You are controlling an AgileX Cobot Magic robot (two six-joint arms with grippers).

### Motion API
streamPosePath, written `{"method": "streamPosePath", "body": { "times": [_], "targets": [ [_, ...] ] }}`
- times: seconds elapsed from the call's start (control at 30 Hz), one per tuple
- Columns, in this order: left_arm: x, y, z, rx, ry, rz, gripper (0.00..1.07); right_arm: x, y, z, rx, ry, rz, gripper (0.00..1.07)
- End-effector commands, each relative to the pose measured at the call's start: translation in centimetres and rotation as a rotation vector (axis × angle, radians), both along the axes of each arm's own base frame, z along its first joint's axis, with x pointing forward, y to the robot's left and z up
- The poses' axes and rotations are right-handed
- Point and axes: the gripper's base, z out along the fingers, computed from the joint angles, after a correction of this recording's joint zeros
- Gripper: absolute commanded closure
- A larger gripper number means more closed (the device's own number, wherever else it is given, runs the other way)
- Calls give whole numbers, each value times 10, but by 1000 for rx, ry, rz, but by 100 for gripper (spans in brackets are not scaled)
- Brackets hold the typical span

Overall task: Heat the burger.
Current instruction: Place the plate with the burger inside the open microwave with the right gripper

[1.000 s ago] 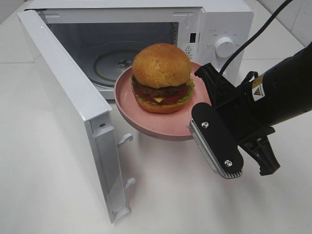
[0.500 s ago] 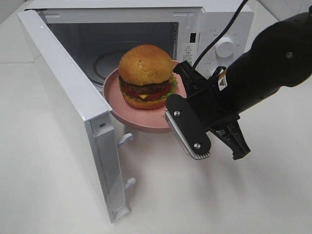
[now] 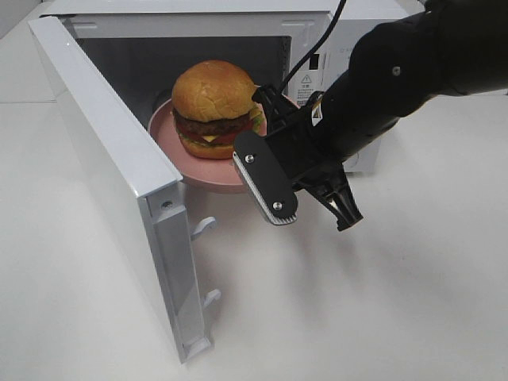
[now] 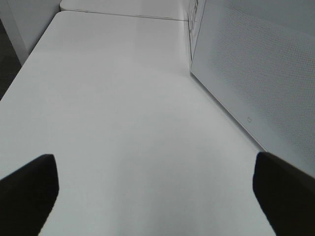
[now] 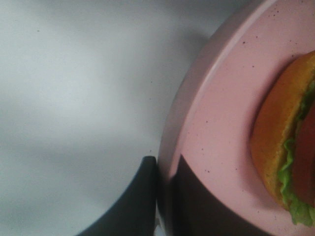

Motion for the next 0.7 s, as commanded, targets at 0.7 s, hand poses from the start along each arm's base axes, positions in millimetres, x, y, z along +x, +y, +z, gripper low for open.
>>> {"method": "streamPosePath", "body": {
  "times": [0.7],
  "targets": [
    [-1, 0, 0, -3, -22, 0, 7, 49, 34, 2, 73, -104, 5, 104]
  ]
}}
